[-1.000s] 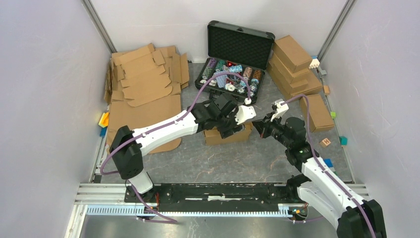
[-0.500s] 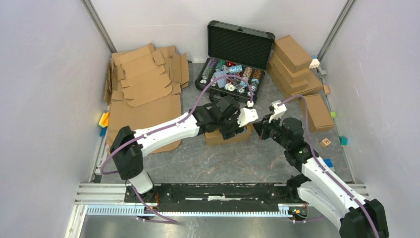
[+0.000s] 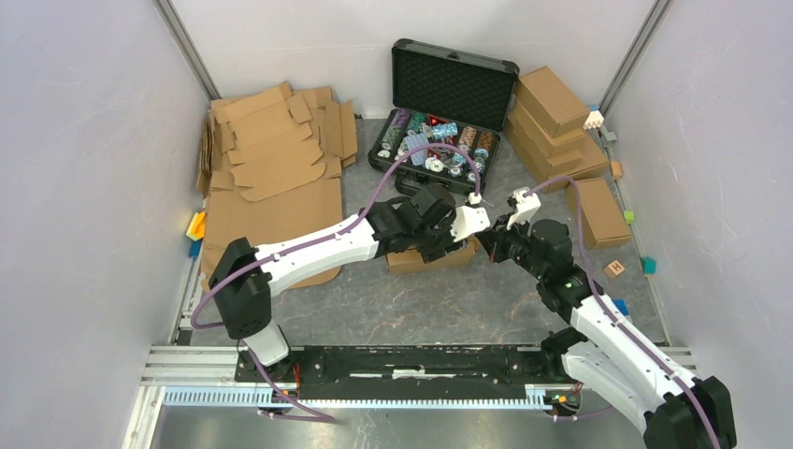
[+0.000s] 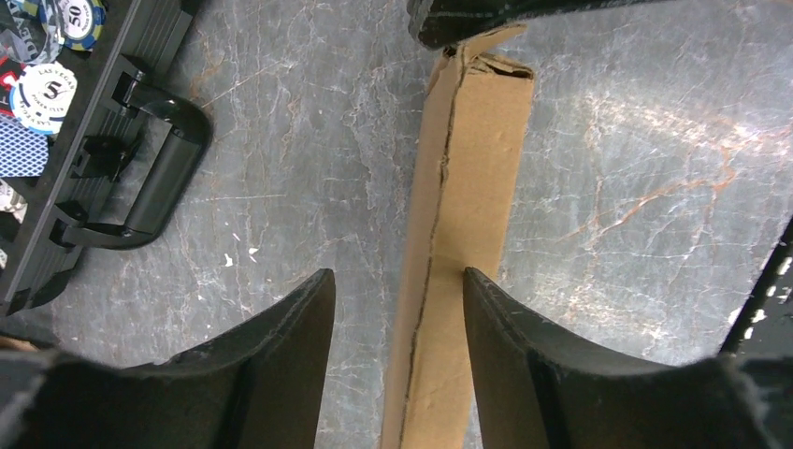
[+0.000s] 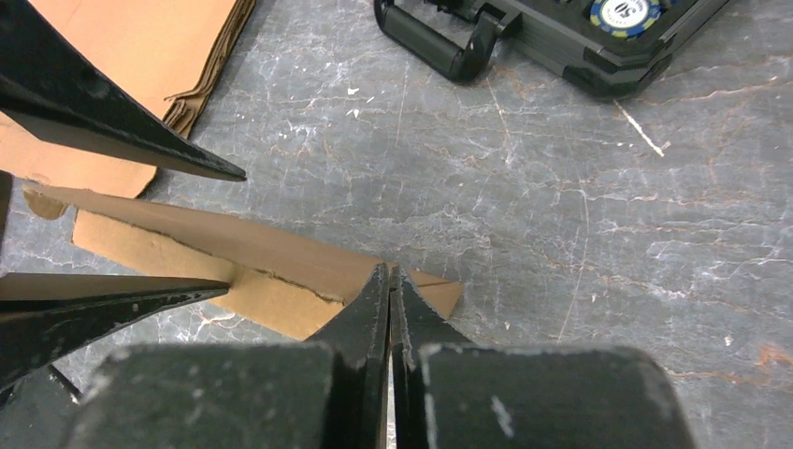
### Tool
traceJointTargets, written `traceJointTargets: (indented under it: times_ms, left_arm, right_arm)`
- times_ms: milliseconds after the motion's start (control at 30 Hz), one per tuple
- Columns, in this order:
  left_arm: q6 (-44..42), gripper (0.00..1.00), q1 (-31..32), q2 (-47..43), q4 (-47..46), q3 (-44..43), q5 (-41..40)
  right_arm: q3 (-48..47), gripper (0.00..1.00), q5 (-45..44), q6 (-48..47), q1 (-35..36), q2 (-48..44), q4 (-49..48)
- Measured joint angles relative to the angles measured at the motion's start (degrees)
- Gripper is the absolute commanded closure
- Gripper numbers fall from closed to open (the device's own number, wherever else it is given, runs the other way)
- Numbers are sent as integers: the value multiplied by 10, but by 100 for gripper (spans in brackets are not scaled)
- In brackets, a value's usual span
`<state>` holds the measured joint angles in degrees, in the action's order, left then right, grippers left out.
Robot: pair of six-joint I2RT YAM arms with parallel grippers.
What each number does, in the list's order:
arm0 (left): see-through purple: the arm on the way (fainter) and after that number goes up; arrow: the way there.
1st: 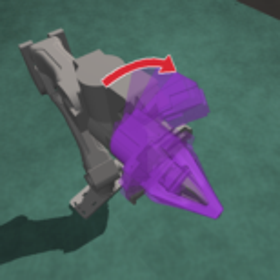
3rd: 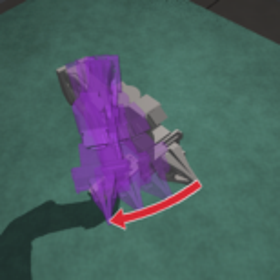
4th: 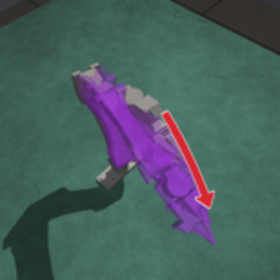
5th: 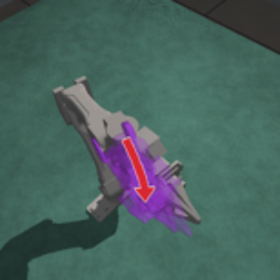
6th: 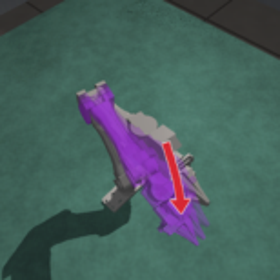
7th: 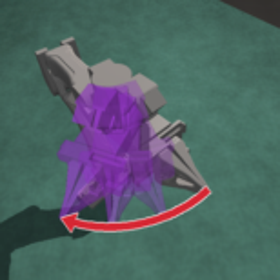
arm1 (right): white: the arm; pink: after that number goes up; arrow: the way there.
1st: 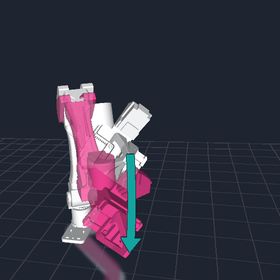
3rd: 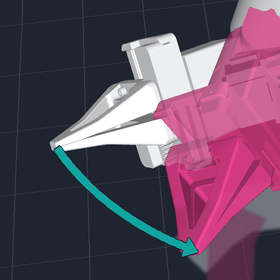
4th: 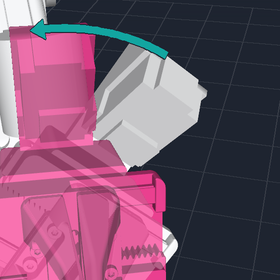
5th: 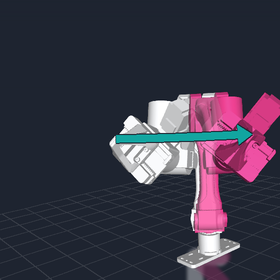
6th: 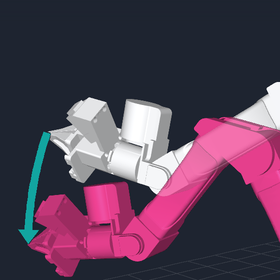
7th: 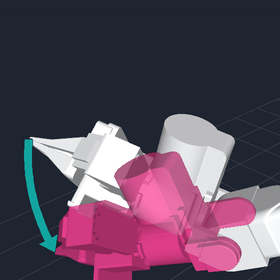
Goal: Fold the paper box
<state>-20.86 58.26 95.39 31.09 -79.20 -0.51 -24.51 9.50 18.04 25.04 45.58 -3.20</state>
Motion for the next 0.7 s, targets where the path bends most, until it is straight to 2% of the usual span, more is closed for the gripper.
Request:
traceJointTargets:
  times_ms: [133,267,400,700]
  left_arm:
    - [-3,52,0,8,-3,0,-8]
    - [-4,55,0,17,-11,-6,-12]
    - [-4,55,0,22,-15,-10,-21]
    - [-4,56,0,22,-16,-10,-24]
  right_arm:
    - [-24,100,-18,-11,0,-2,32]
    - [-38,96,-34,-21,0,-9,64]
    - [-43,88,-44,-32,0,-27,96]
    - [-46,77,-11,-69,0,-47,108]
